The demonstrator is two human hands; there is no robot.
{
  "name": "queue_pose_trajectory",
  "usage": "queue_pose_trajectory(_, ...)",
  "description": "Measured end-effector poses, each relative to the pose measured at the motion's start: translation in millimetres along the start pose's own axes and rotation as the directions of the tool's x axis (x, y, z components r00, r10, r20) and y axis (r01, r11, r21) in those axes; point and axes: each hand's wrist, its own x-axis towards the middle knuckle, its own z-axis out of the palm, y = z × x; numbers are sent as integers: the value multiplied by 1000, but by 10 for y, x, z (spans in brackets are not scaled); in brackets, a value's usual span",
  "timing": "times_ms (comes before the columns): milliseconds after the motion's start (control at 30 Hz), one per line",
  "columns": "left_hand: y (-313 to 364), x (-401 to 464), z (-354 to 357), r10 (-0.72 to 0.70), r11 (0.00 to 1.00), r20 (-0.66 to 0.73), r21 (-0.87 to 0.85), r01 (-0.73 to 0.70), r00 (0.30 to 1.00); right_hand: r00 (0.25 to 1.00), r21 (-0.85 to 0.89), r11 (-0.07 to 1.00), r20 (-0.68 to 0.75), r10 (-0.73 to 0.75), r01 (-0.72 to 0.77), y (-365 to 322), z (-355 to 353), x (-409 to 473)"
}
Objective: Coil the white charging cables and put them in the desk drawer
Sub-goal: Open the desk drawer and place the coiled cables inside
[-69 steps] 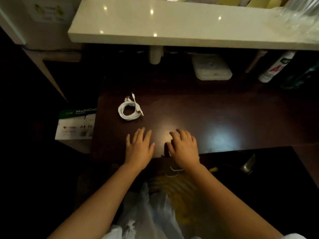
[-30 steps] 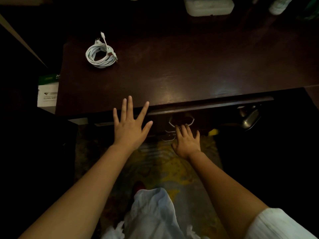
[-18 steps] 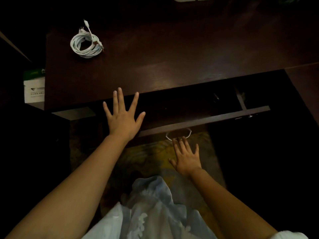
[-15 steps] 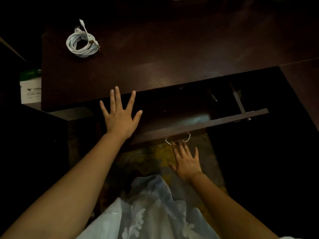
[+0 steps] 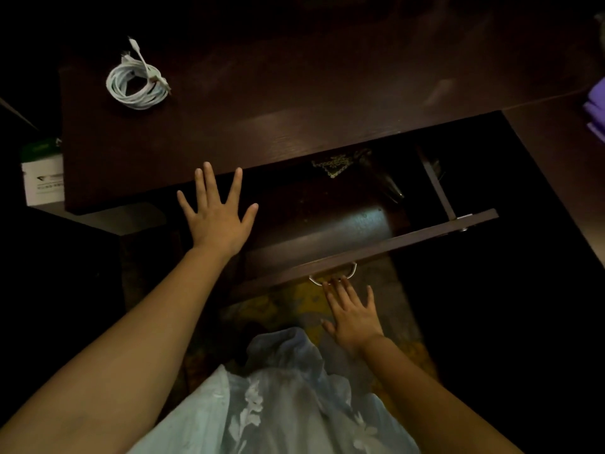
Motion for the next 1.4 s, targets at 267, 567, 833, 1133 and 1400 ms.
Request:
queue_pose_trajectory(267,79,-294,-327,78,994,-103,-65,-85,992,955,49,978,-233,-185,201,-307,-911,-186)
queue_pose_trajectory(567,-231,-543,-1123,48,998,-306,-32,-61,951,767,-126,947,-559,-314,295,-952,-2319,-7)
queue_pose_trajectory(833,-822,-320,-1647,-82,996,-419,-17,83,904,677,-231,918,-622,-393,321,-1535,-3116,497)
queue_pose_trajectory(1133,-1434,544,-1647,-114,993,-384,-82,89,916,769,-161,957,-570,-290,241,-1883,-3506,1392)
queue_pose_trajectory(1400,-1702,1458,-1348,-166,983,-250,-123,139,954,864,-20,984,-476,-163,175,-2117,-3783,2296)
